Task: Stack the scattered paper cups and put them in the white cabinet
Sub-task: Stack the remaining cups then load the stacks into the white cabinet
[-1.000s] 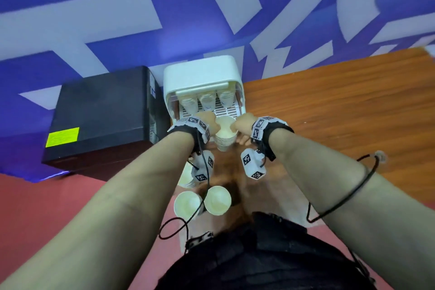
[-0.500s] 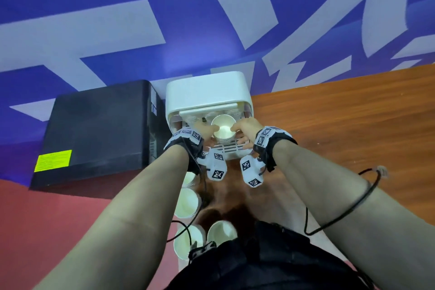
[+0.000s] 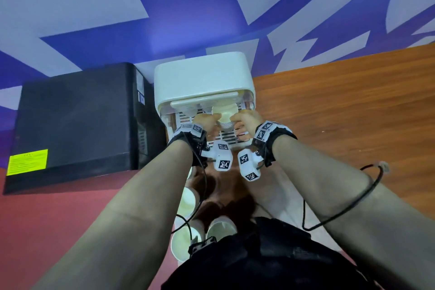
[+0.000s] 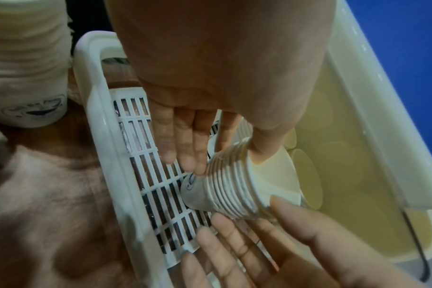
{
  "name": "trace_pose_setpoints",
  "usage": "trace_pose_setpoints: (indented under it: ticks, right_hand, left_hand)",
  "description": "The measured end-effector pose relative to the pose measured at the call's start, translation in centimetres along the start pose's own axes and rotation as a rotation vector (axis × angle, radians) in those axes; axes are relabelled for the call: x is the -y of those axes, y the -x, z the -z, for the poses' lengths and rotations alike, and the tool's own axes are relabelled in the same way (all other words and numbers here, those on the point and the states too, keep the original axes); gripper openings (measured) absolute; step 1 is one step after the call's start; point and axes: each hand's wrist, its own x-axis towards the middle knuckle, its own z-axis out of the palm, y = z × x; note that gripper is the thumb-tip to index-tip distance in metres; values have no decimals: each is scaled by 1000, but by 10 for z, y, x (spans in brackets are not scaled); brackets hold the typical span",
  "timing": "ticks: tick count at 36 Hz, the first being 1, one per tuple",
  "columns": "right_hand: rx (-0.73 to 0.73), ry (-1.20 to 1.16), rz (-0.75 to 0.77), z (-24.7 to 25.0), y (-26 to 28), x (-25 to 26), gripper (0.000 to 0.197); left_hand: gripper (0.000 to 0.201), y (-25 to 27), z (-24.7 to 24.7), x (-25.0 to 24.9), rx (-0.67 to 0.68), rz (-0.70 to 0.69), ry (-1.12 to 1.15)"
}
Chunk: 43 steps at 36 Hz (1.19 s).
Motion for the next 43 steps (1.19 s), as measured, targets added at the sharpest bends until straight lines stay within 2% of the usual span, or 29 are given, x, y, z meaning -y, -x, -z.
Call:
trace_pose_setpoints:
  ticks: [3, 22, 26, 30, 35, 40, 43]
  right_hand:
    - [-5, -5, -1, -1, -3, 2, 17]
    - [-143, -14, -9, 9, -3, -5, 12]
    - [-154, -34, -19, 10, -2, -7, 16]
    - [-152, -46, -19, 11, -2, -8, 23]
    - [-138, -53, -12, 13, 3, -8, 31]
    - [-113, -13, 20, 21, 20, -8, 22]
    - [-117, 4, 61, 24, 36, -10, 23]
  left_hand:
    - [30, -2, -1, 1, -4, -3, 6]
    - [23, 1, -13, -9, 122, 55, 79]
    - [25, 1, -17, -9, 109, 22, 116]
    - [22, 4, -17, -7, 160, 51, 99]
    - [31, 6, -19, -4, 97, 5, 49]
    - [46, 25, -16, -2, 24, -40, -38]
    - [40, 41, -10, 1, -3, -79, -99]
